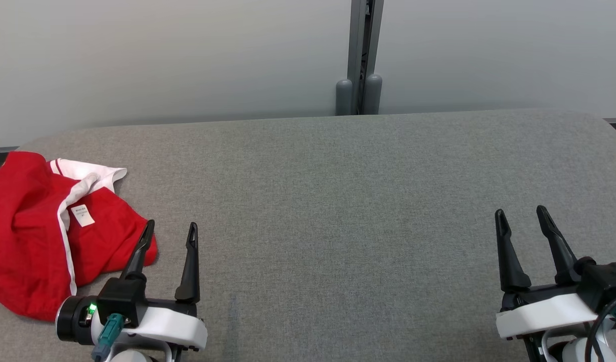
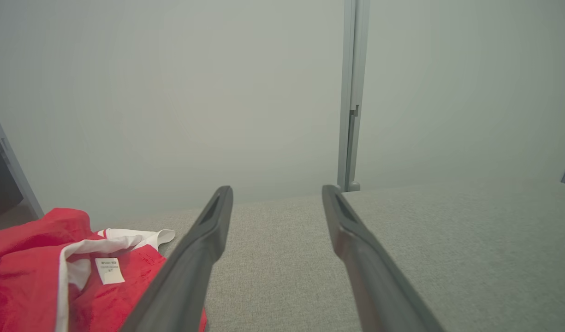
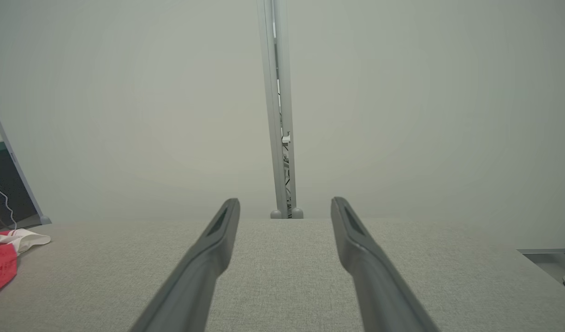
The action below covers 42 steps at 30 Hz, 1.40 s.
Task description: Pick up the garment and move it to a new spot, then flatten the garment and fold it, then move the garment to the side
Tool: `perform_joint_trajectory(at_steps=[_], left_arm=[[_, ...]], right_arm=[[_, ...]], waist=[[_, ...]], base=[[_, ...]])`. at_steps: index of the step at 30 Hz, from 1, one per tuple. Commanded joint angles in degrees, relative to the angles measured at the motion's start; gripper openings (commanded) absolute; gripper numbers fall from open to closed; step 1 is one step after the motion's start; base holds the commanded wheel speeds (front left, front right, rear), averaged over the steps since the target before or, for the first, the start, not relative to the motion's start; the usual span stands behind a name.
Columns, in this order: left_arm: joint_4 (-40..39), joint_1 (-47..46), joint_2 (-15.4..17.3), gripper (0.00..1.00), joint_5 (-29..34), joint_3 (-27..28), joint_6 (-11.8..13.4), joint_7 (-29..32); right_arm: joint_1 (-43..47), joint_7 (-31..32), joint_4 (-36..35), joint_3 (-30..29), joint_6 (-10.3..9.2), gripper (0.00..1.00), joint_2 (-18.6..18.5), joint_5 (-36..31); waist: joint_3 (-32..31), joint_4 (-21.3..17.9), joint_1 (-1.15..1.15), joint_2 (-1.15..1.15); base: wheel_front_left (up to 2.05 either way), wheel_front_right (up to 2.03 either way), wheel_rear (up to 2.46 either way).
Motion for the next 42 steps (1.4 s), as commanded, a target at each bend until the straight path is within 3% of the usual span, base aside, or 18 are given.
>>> perform_joint_trajectory(at_steps=[1, 29, 42], left_arm=[[0.08, -0.83, 0.25, 1.0, 0.23, 0.06, 0.17, -0.14], [1.16, -0.8, 0.25, 1.0, -0.64, 0.04, 0.62, -0.14], [1.97, -1.13, 0.26, 1.0, -1.11, 0.11, 0.91, -0.14]], right_arm=[[-0.61, -0.59, 0.07, -0.13, 0.13, 1.0, -0.05, -0.04], [-0.06, -0.59, 0.61, 0.29, 0.13, 1.0, -0.13, 0.23], [0.24, -0.52, 0.79, 0.65, 0.13, 1.0, -0.17, 1.0]], waist=[[-0.06, 0.02, 0.0, 0.0], [-0.57, 0.7, 0.0, 0.0], [-0.83, 4.75, 0.0, 0.0]], base=[[0.0, 0.0, 0.0], [0.0, 0.0, 0.0], [0.0, 0.0, 0.0]])
